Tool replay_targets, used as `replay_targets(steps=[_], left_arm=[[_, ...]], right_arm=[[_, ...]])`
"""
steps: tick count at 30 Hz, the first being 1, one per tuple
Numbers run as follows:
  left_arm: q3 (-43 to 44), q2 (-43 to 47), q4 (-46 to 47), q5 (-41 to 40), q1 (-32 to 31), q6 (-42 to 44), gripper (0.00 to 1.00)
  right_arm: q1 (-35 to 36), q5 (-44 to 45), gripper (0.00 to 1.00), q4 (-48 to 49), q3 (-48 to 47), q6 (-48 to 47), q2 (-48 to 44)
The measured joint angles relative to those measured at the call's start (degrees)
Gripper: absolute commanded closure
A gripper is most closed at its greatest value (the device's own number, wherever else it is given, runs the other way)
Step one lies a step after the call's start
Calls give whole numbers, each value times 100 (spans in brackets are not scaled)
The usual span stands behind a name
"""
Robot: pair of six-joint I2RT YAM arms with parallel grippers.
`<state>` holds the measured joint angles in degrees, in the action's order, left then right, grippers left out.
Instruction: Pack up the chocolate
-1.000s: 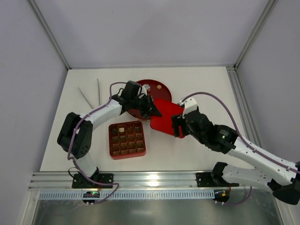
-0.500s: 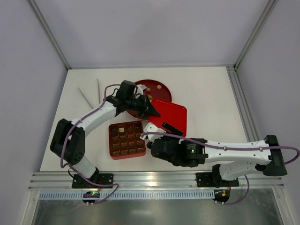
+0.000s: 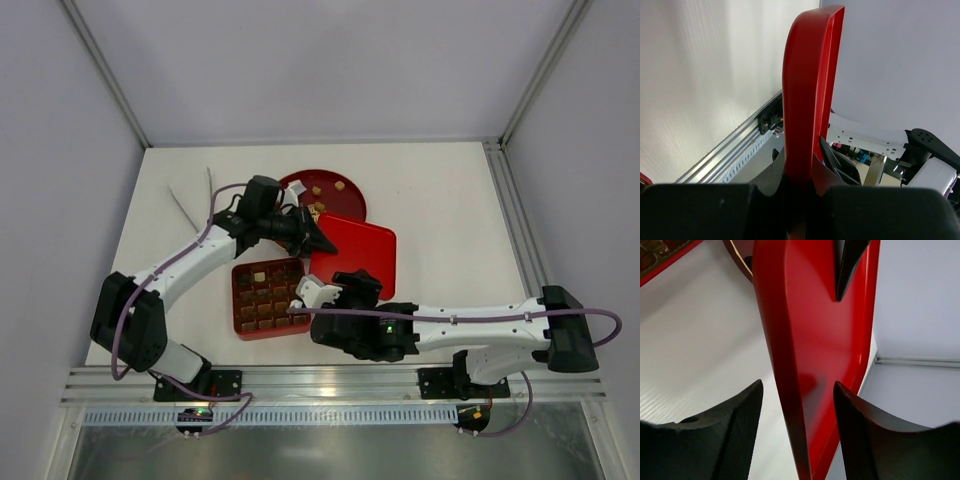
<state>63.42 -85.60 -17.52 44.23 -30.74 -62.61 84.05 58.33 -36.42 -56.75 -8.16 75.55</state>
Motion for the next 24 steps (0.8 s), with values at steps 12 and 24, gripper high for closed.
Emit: replay_targets(steps=[12, 24], left_arm=[[-249, 188, -103, 9, 2, 20, 100], [-247, 245, -203, 72, 13, 20, 70]], right_arm=[[22, 542, 71, 723, 20, -798, 334], [107, 693, 96, 927, 50, -1309, 435]])
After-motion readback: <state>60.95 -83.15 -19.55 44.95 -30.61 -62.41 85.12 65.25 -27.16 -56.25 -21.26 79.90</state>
